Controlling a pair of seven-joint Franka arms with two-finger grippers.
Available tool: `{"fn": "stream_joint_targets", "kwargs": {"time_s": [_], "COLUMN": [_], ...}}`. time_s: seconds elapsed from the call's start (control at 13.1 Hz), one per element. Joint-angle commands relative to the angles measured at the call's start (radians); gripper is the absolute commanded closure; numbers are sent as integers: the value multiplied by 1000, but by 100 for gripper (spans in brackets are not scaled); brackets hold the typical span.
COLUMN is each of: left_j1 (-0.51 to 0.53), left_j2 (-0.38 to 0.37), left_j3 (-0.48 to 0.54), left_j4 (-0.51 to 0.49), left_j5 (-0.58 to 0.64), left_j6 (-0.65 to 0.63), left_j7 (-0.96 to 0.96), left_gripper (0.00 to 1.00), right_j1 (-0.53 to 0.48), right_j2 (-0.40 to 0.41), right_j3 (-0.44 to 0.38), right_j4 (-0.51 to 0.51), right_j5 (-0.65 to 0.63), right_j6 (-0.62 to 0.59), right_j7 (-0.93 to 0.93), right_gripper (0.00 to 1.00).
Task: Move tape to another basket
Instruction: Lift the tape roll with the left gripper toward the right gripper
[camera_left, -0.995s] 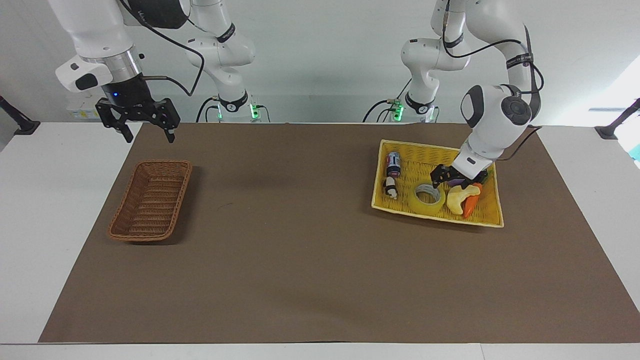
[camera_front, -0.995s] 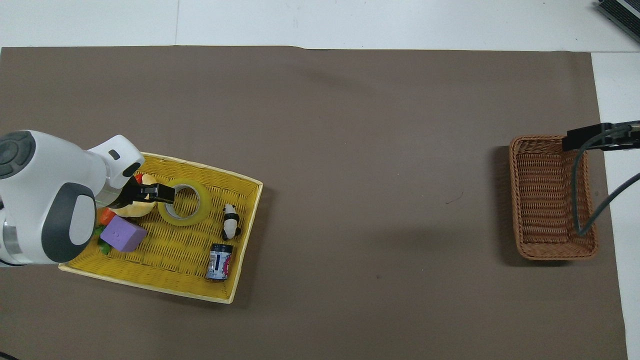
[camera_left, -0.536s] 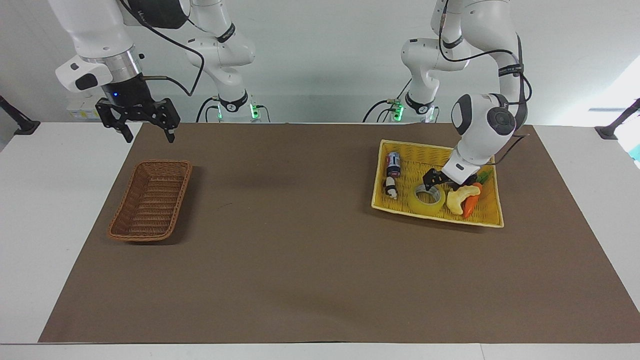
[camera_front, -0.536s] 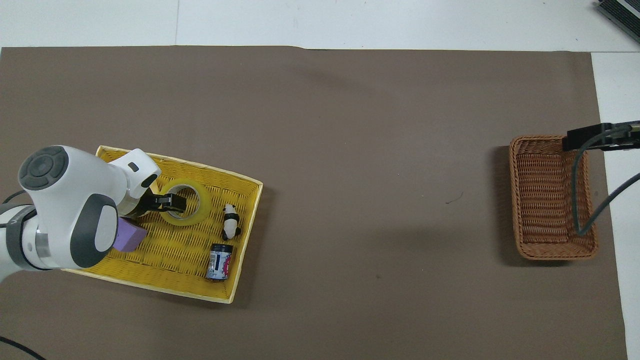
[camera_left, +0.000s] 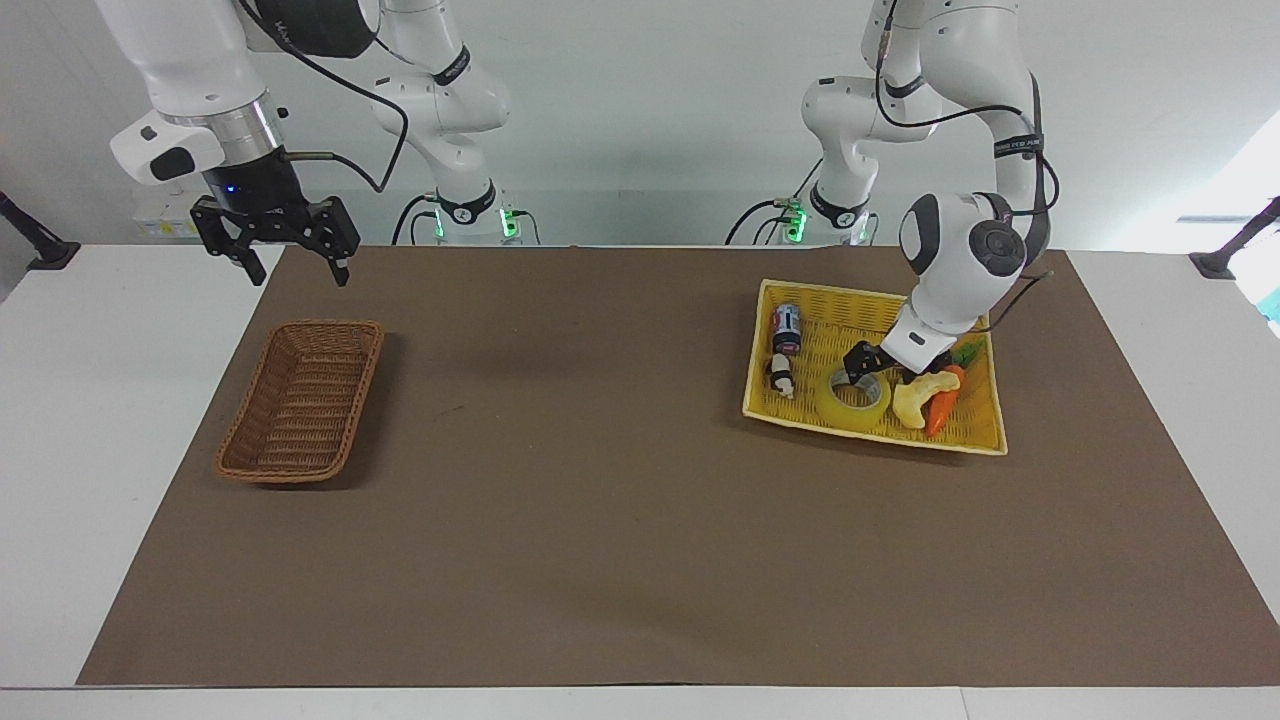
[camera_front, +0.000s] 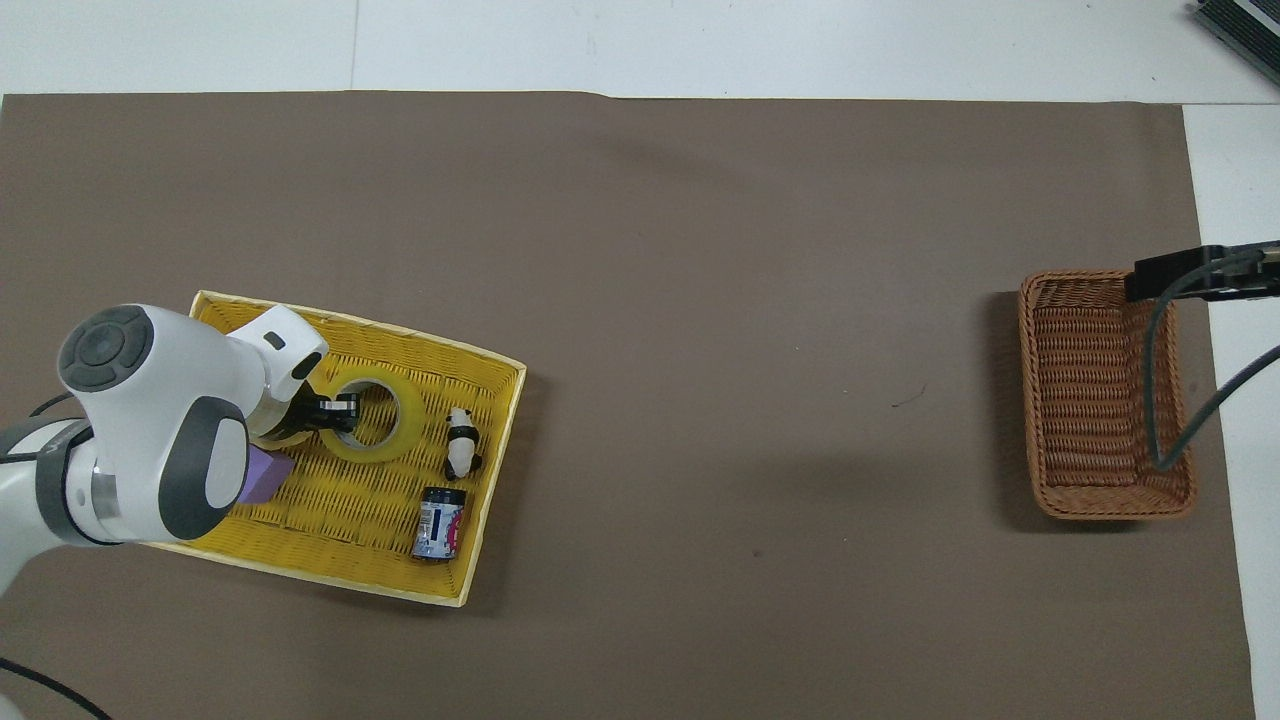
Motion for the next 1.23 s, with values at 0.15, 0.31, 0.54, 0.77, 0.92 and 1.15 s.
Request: {"fn": "stream_joint_targets", "kwargs": {"time_s": [0.15, 0.31, 0.54, 0.77, 0.92, 1.15], "left_j1": [-12, -4, -3, -6, -20, -156], "left_j2": [9, 4, -5, 3, 14, 17], "left_j3": [13, 14, 16, 4, -2, -44], "left_j4": [128, 194, 289, 397, 420, 423], "left_j5": [-43, -66, -74, -97, -178, -163], "left_j6": [-166, -268, -378, -442, -400, -278], "left_j7": [-8, -9, -11, 12, 37, -32], "left_gripper": [100, 100, 100, 100, 100, 100], "right_j1": [-12, -12, 7, 14, 11, 65], "right_j2": [-7, -10, -12, -18, -18, -53], "right_j3": [10, 10, 14, 13, 13, 20], "right_j4": [-6, -7, -4, -9, -9, -68], "right_j5": [-5, -4, -2, 37, 39, 45], "right_j6": [-12, -25, -44, -73, -71, -47], "right_j7": [6, 6, 0, 10, 4, 29], "right_gripper": [0, 0, 0, 0, 0, 0]}}
